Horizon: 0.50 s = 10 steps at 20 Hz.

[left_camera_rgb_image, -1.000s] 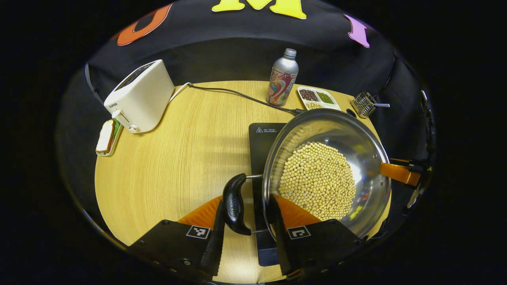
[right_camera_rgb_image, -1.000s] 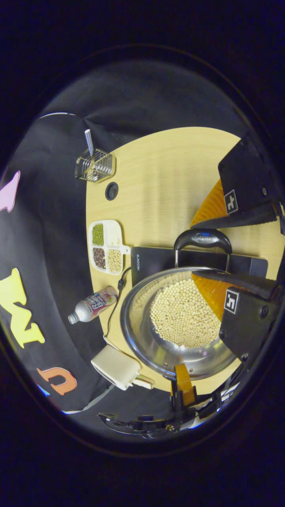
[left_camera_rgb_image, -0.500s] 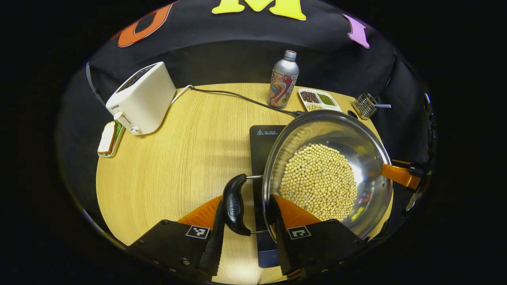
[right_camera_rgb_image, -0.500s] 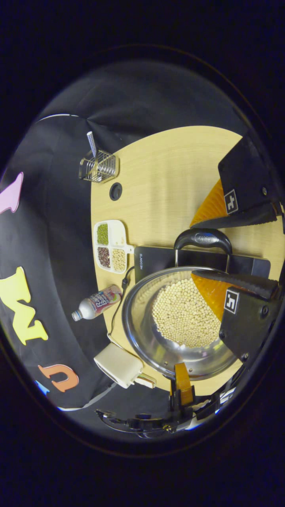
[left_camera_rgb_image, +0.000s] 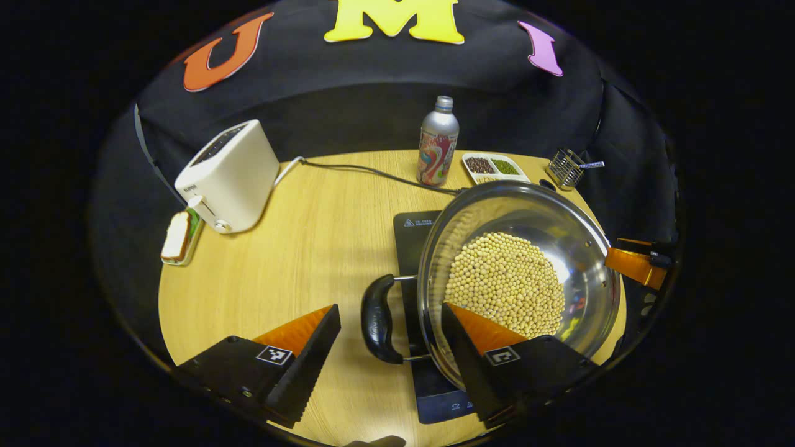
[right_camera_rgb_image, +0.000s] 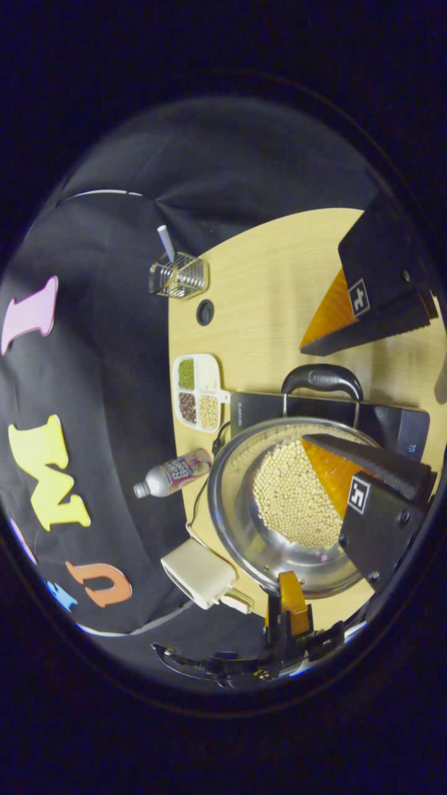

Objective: First push the handle of the pot to place it horizontally, then grasp the pot with both hands and set it on the induction cooktop.

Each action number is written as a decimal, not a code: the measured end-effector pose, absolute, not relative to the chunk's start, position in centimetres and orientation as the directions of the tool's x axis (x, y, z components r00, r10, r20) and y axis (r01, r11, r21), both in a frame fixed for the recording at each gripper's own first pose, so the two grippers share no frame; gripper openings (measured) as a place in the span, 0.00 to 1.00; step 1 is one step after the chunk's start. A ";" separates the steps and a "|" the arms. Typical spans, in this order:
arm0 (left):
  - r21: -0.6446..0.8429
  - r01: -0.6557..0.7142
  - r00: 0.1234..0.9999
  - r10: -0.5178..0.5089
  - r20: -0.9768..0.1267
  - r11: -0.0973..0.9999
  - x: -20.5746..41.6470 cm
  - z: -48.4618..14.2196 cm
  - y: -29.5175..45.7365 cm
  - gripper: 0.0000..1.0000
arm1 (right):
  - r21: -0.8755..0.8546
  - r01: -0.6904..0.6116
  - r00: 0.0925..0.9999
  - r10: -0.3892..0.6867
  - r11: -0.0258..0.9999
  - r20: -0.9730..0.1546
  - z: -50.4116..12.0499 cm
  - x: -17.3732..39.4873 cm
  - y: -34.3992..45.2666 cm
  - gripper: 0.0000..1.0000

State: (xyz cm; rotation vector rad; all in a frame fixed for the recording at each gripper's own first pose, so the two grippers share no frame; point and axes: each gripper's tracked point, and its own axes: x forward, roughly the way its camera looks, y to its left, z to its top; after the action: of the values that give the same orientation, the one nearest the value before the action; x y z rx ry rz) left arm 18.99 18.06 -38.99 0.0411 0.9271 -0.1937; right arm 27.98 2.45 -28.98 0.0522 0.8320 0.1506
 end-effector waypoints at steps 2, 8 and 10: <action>-0.028 0.170 0.639 -0.131 -0.758 0.985 18.7 -37.5 18.8 0.98 | 0.061 -0.135 0.688 0.138 0.989 -0.712 -28.4 27.0 3.1 0.84; -0.036 0.161 0.709 -0.141 -0.691 0.986 16.2 -33.6 20.7 0.98 | 0.055 -0.114 0.745 0.122 0.992 -0.656 -26.0 24.6 4.3 0.83; -0.031 0.174 0.730 -0.150 -0.667 0.984 15.7 -32.1 21.2 0.98 | 0.025 -0.109 0.765 0.100 0.994 -0.637 -24.7 24.1 4.2 0.83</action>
State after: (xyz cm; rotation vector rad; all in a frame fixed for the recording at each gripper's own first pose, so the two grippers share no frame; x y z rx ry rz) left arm 15.72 21.20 -32.15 0.0345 0.7318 -0.1782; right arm 24.11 4.25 -24.70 -0.0133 0.6909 0.1135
